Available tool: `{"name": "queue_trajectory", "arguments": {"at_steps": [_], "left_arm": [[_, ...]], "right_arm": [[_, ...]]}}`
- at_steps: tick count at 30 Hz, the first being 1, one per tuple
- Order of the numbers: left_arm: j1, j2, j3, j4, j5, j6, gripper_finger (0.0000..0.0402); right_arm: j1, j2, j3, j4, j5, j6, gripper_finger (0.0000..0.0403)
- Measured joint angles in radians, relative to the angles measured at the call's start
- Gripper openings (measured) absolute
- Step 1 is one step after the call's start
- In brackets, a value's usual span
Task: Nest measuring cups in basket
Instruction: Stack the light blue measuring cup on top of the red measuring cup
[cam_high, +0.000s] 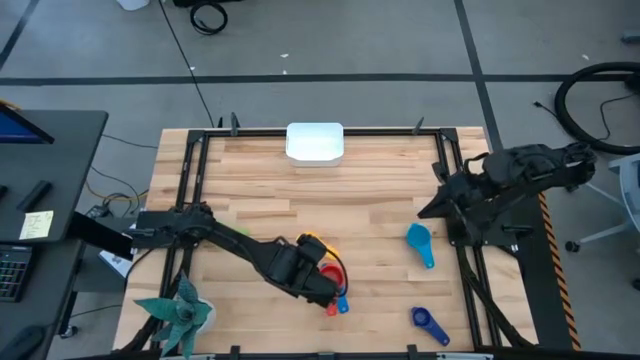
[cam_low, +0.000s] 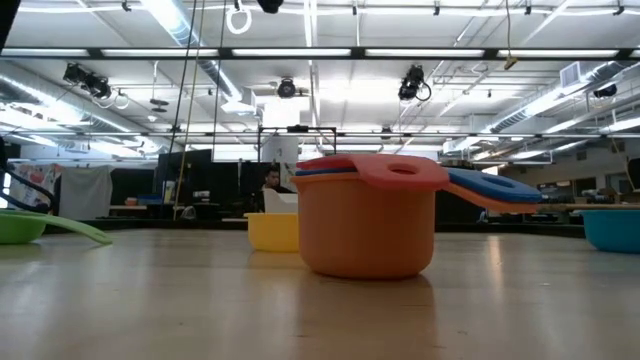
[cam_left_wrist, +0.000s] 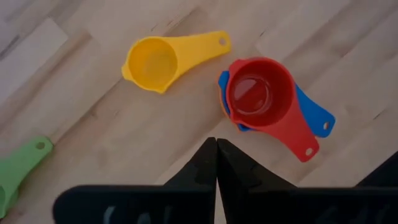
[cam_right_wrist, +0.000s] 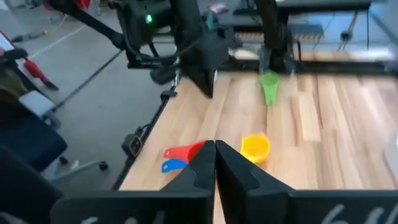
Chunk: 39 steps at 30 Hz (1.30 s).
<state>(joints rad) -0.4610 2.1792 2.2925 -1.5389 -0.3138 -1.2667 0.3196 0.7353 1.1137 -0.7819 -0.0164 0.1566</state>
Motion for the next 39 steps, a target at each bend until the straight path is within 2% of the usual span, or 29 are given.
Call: {"name": "queue_trajectory", "arguments": {"at_steps": [6, 10, 14, 18, 23, 29, 33, 39], "left_arm": [[0.005, 0.0, 0.0, -0.002, 0.0, 0.007, 0.0011], [-0.001, 0.0, 0.0, -0.003, 0.0, 0.007, 0.0011], [-0.01, 0.0, 0.0, -0.004, 0.006, 0.007, 0.0011], [-0.021, 0.0, 0.0, -0.005, 0.022, 0.007, 0.0011], [-0.038, 0.0, 0.0, -0.006, 0.022, 0.007, 0.0011], [-0.055, 0.0, 0.0, -0.006, 0.022, 0.004, 0.0011], [-0.058, 0.0, 0.0, -0.007, 0.021, 0.004, 0.0011], [-0.061, 0.0, 0.0, -0.007, 0.02, 0.007, 0.0011]], "right_arm": [[-0.034, 0.032, 0.0, -0.297, 0.125, 0.111, 0.0058], [-0.059, 0.069, -0.001, -0.394, 0.185, 0.161, 0.0091], [-0.082, 0.114, -0.001, -0.427, 0.163, 0.219, 0.0126], [-0.092, 0.176, -0.001, -0.522, 0.123, 0.356, 0.0147], [-0.094, 0.265, -0.001, -0.629, 0.145, 0.525, 0.0149], [-0.109, 0.352, -0.008, -0.632, 0.13, 0.72, 0.0145], [-0.134, 0.388, -0.063, -0.619, 0.105, 0.786, 0.0146], [-0.18, 0.397, -0.207, -0.581, 0.06, 0.777, 0.0141]]}}
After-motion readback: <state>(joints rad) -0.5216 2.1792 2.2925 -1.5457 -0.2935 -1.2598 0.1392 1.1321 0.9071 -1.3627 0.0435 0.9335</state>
